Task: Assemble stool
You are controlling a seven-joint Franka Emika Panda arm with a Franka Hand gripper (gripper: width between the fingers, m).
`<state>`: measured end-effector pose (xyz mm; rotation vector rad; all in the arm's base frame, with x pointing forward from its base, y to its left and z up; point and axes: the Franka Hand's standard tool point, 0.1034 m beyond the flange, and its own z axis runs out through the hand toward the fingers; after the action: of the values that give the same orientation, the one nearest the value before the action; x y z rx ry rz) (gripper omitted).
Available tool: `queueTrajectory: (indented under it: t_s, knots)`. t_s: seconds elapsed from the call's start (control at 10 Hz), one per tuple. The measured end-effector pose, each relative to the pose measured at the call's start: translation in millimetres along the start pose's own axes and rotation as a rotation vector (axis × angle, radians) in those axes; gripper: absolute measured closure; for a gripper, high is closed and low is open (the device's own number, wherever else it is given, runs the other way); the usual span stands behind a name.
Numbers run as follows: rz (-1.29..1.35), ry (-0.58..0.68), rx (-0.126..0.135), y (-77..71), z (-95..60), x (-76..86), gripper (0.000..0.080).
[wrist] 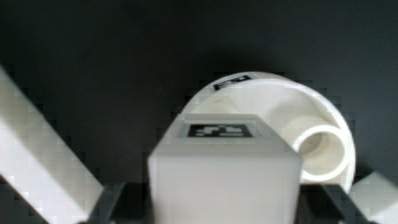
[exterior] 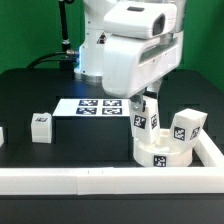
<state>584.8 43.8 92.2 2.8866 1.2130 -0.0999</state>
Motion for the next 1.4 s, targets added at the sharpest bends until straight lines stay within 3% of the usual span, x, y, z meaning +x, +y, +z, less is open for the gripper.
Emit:
queueTrajectory:
  t_s: [0.6,1.0,1.1,1.4]
  knots:
    - [0.587,0.01,0.003,-5.1,-0.7,6.6,0.0465]
    - [1.082,0.058,0.019,-10.8,0.5,10.4,0.0464]
    - [1.243,0.082,0.045,-9.3,0.7,11.5,0.0464]
    - [1.538,0.085,0.089,-11.0,0.5,13.8,0.0464]
